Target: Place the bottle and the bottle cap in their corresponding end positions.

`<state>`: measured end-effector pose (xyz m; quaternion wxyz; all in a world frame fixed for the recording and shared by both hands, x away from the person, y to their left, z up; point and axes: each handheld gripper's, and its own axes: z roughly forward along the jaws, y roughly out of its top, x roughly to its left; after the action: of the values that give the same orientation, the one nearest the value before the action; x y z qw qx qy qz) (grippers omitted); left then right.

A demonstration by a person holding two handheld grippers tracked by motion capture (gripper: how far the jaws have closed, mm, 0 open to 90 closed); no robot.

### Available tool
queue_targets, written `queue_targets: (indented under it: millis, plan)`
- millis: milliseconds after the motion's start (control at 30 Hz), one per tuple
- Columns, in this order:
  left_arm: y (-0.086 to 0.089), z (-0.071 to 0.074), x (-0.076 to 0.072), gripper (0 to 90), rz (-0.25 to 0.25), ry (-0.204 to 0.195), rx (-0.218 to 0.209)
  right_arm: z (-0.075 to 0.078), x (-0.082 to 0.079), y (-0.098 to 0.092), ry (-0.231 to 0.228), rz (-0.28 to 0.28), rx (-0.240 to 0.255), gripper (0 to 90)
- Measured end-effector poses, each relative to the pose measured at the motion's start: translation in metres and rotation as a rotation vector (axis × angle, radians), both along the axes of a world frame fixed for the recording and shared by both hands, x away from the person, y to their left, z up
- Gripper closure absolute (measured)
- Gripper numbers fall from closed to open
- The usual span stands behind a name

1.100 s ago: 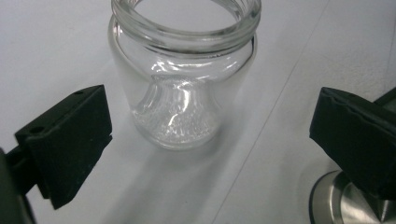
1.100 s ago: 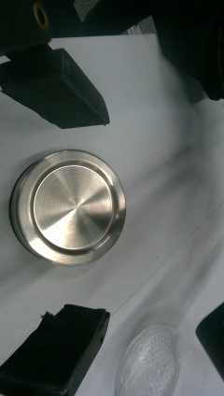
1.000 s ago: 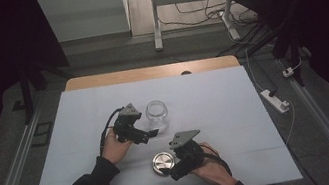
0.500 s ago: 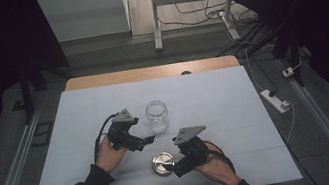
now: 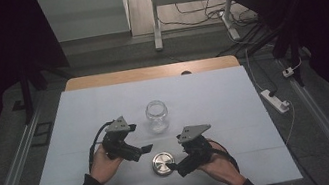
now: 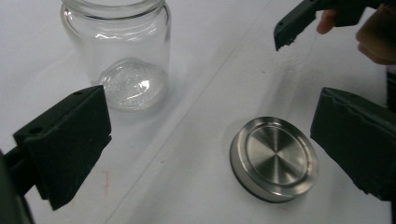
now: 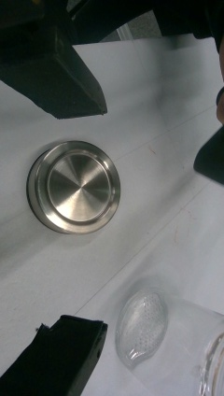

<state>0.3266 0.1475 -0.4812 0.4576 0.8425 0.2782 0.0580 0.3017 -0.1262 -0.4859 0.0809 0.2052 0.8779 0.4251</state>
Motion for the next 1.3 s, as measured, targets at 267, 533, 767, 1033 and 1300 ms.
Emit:
queue_targets:
  millis: [267, 533, 767, 1033, 1300]
  plan:
    - [0.007, 0.000, -0.016, 0.0, -0.016, 0.006, -0.002, 0.007, -0.003, -0.006, -0.018, -0.013, 0.013, 0.0]
    - [0.018, 0.001, -0.032, 0.0, -0.011, 0.016, -0.016, 0.011, -0.006, -0.012, -0.024, -0.019, 0.009, 0.0]
    - [0.031, 0.002, -0.044, 0.0, 0.010, 0.020, -0.030, 0.015, -0.008, -0.020, -0.034, -0.031, 0.011, 0.0]
    - [0.050, 0.002, -0.060, 0.0, 0.052, 0.017, -0.050, 0.017, -0.011, -0.033, -0.040, -0.061, 0.010, 0.0]
    - [0.071, 0.001, -0.075, 0.0, 0.108, 0.015, -0.060, 0.022, -0.018, -0.048, -0.055, -0.098, 0.015, 0.0]
